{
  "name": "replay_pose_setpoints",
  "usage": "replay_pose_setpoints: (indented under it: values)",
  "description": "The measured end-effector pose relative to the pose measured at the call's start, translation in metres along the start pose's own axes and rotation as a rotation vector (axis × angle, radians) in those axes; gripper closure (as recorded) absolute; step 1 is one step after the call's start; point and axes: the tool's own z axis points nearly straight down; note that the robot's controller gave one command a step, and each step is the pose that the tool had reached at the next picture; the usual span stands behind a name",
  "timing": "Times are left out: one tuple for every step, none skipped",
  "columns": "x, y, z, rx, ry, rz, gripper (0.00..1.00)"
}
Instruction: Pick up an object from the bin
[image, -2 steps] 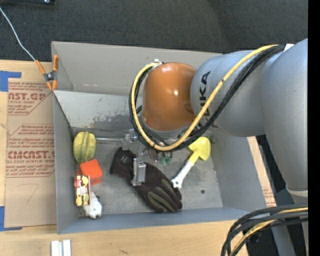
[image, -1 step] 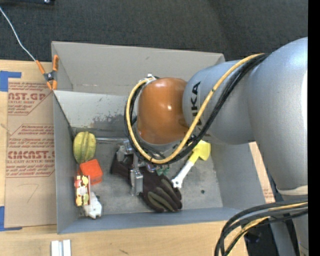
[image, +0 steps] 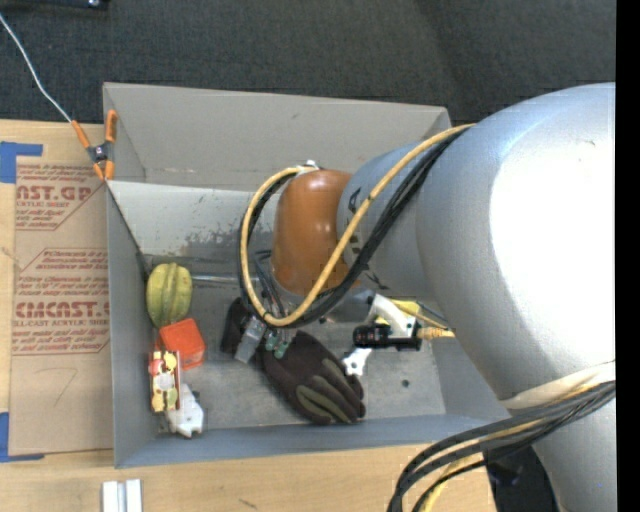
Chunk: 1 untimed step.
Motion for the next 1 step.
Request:
replay_pose_setpoints:
  values:
    - [-0.0001,-0.0001,0.0,0.0,0.0,0.0,1.0]
